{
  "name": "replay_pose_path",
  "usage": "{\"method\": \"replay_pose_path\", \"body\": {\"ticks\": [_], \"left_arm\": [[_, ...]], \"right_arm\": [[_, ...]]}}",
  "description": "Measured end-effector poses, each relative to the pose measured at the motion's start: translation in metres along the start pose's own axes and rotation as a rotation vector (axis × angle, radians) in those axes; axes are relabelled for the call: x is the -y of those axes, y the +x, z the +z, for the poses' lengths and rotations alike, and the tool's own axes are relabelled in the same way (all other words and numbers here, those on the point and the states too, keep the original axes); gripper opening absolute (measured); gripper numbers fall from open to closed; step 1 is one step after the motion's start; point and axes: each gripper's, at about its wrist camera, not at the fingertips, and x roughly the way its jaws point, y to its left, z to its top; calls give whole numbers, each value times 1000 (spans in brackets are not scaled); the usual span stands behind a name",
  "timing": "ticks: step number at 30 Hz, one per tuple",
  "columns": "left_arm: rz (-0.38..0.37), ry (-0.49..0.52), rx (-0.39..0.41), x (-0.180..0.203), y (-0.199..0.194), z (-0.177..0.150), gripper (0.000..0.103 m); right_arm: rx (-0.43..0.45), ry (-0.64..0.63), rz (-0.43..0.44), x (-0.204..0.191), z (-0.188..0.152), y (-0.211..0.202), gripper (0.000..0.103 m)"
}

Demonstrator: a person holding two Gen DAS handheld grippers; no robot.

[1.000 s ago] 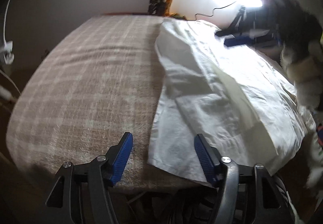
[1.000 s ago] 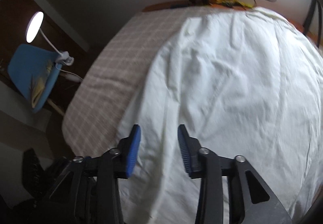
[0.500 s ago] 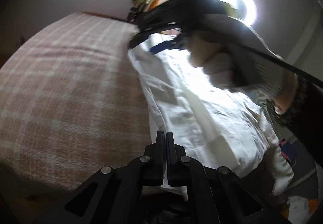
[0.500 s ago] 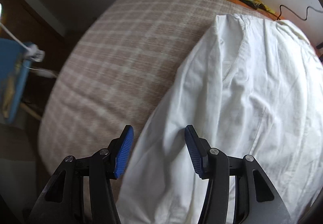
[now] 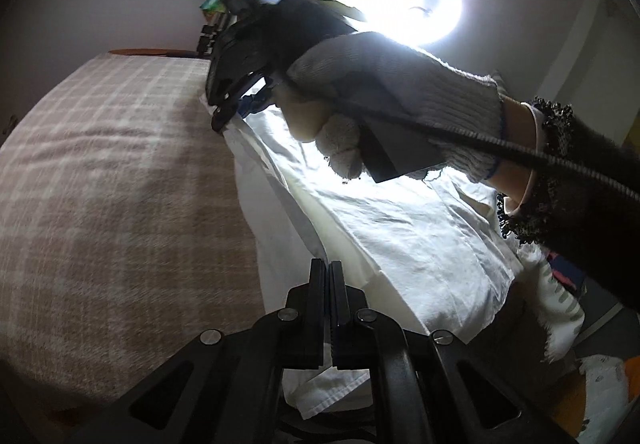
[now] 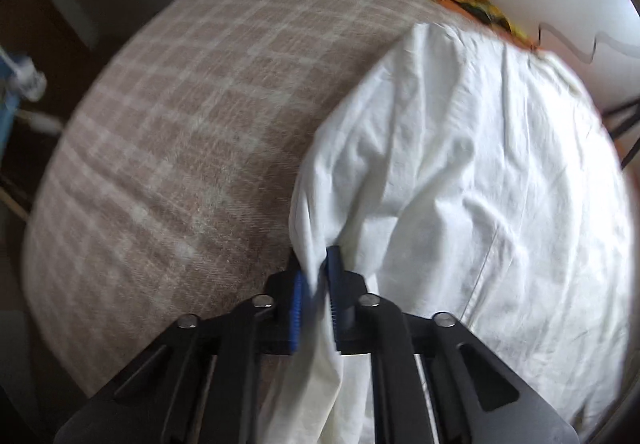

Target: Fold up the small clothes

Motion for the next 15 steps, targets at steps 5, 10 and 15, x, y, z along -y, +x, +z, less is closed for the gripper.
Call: {"method": "replay_pose_path", "body": {"ticks": [5,10,15], "left_arm": [[6,66,-16,20,5,2,0],[-3,143,-57,49,17,2,0],[-21,186,-101,70,35,1,0]], "right_arm": [[112,116,195,55,-23,-31,4],[175,301,393,121,-49,-52,4],[174,418,431,165,-66,-46,4]]}}
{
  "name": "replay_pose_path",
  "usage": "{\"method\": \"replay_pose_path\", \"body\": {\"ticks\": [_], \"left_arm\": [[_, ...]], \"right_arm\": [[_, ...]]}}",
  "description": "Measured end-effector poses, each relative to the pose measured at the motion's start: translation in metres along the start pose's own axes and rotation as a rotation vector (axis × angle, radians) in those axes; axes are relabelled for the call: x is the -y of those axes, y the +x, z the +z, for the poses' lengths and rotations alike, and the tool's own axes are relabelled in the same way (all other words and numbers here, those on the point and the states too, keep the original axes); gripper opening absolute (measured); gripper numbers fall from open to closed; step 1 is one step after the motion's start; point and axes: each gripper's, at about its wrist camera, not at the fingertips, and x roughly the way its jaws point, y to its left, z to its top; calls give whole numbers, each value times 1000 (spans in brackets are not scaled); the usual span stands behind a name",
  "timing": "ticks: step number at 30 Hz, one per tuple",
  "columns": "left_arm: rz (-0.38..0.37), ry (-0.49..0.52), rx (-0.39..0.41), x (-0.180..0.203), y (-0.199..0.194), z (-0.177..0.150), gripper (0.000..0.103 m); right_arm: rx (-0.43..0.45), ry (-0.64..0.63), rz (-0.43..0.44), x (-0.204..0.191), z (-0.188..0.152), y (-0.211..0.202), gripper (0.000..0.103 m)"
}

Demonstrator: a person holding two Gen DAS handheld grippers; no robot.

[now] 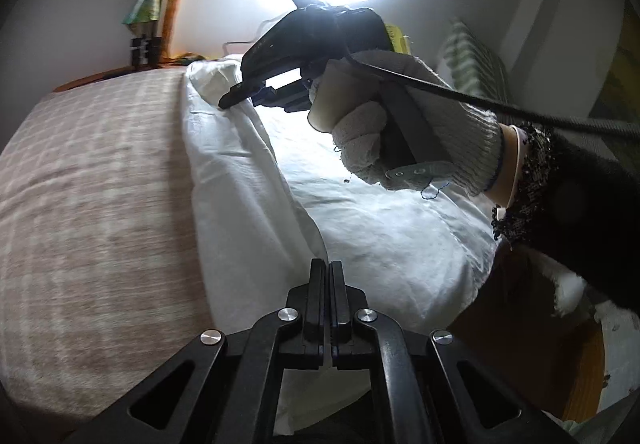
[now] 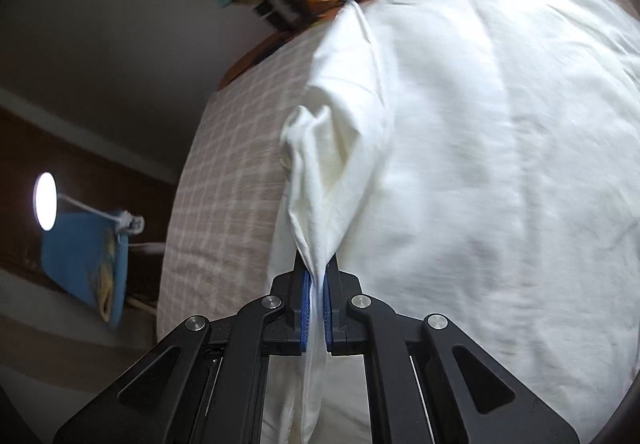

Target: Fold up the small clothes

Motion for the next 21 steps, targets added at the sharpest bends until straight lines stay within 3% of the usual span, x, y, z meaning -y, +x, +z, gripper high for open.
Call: {"method": "replay_pose_path", "body": {"ticks": [8,9,11,15,19,21], "left_arm": [[-16,28,-69,13,26,1,0],[-31,27,-86,14,27,0,3],[-46,37,-107,19,26,-3,30],[-14,71,-86,19,0,-12,31],[65,42,-36,-2,-28,-17,30],[99,31,-23,-13,-29,-13,29]], "right_arm": [[-13,-104,-133,2,5,6,7],[-18,-119,-152,1,6,8,7],[-19,-155,-196,-4,7,8,9],[9,-199,-284,-8,7,-6,22],[105,-245,-303,-15,5,-35,23],[153,-282,-260,-25,4,-43,23]]}}
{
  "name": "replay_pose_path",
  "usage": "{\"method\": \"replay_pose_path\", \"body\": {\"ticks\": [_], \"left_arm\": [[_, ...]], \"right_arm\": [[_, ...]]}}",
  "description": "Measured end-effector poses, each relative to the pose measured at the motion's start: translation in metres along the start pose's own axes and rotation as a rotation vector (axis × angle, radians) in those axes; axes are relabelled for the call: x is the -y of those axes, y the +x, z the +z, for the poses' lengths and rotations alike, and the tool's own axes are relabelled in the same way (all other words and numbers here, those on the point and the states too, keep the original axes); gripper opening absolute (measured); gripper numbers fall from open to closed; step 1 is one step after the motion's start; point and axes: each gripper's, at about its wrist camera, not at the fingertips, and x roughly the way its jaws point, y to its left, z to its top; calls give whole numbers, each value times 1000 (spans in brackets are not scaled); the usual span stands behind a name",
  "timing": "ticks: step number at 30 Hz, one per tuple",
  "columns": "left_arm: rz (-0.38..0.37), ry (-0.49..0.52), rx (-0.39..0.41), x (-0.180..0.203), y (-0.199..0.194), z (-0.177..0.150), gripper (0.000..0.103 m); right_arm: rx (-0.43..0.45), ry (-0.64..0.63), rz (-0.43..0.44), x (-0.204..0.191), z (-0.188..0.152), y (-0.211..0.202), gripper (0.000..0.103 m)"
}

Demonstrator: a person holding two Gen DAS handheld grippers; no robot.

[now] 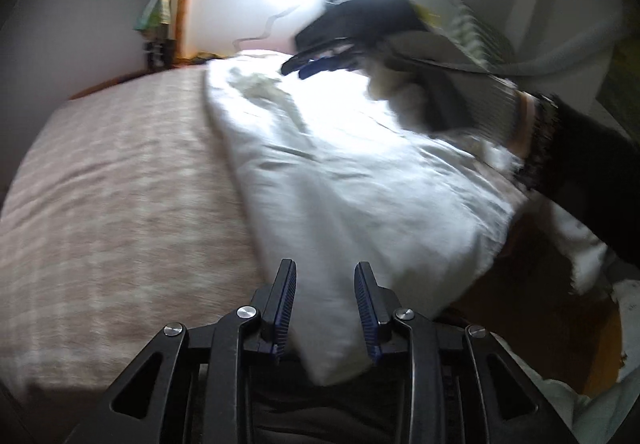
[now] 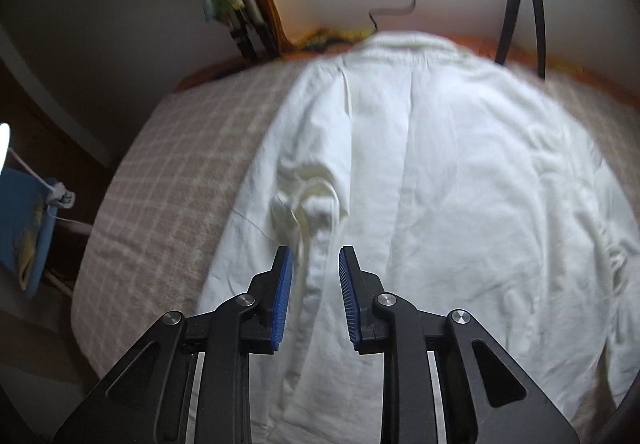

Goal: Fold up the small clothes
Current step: 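Open both tools and release the folded shirt side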

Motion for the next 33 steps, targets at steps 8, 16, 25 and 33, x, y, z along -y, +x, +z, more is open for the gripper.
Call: {"method": "replay_pose_path", "body": {"ticks": [8,16,25,33], "left_arm": [[51,3,24,-10,32,18,28],[7,66,-66,-9,57,5,28],[-16,72,-130,-6,30,-32,28],[27,24,-54,-6,-6,-27,33]], "right_arm": [[-84,-238,52,-57,-13,55,10],[-101,-242,37,-55,-29,80,10],[-71,-198,43,-41,-41,42,10],[56,-97,34,-10,-81,-44,36]]}}
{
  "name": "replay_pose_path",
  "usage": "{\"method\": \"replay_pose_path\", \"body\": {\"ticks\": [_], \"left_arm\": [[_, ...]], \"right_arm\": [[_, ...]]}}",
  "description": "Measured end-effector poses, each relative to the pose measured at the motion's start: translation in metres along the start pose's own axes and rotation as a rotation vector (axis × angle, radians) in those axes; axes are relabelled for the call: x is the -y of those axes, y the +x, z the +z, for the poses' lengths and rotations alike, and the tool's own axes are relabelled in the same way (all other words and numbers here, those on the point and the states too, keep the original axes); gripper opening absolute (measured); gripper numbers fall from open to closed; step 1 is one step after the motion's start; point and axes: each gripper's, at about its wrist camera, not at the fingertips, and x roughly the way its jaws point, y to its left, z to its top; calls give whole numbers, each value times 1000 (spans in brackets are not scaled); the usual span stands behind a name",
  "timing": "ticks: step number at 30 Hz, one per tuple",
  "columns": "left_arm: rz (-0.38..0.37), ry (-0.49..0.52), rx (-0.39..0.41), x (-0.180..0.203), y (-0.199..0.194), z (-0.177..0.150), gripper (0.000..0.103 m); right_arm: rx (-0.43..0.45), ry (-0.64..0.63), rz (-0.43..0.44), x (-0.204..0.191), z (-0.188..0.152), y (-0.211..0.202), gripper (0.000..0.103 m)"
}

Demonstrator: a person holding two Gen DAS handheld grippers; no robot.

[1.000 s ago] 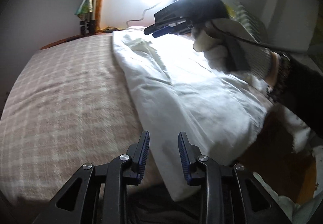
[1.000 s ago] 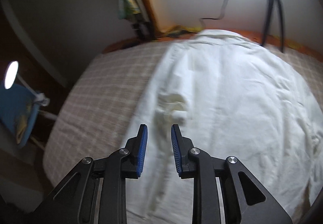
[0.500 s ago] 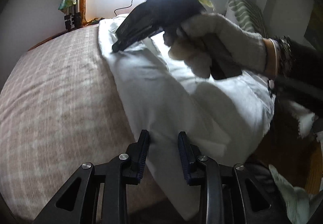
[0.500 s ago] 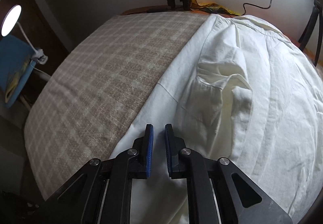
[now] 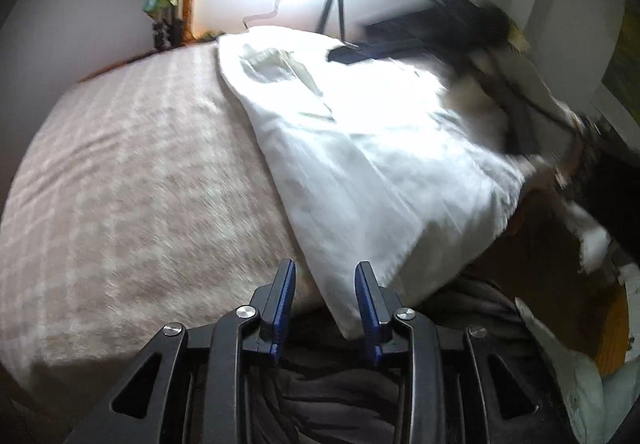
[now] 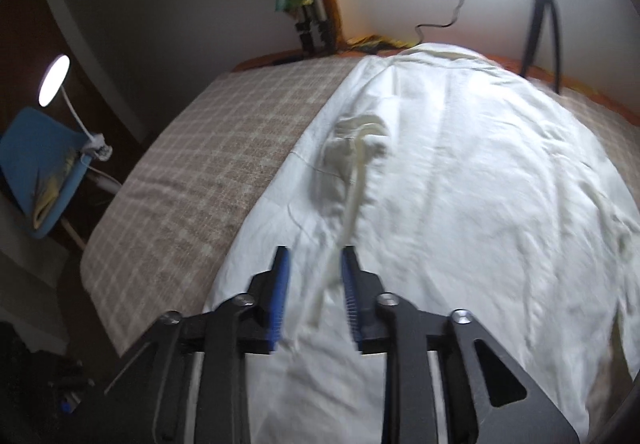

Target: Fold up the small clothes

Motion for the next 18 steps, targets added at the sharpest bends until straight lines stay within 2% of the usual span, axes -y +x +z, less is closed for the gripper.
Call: {"method": "replay_pose_path", "body": {"ticks": [4,6,8,12,14,16,18], "left_arm": [[40,-6,40,-3,-6,15,50],[51,-11,59,-2,-8,22,55],[88,0,71,0,-7,29,65],[164,21,82,3,-3,41,67],[185,23,82,0,2,47,67],[258,74,75,4,10,53,67],[288,122,63,9,15,54,66]], "right_arm": [[48,81,-39,32,-22,-42,37],[62,115,-73,51,-32,-60,41],[74,139,-123,71,-42,-78,46],[103,223,-216,120,-67,-126,46],[112,267,-262,141,-80,-147,52],[126,314,-315,164,-93,-169,56],[136,371,-351,187,-107,-190,56]]}}
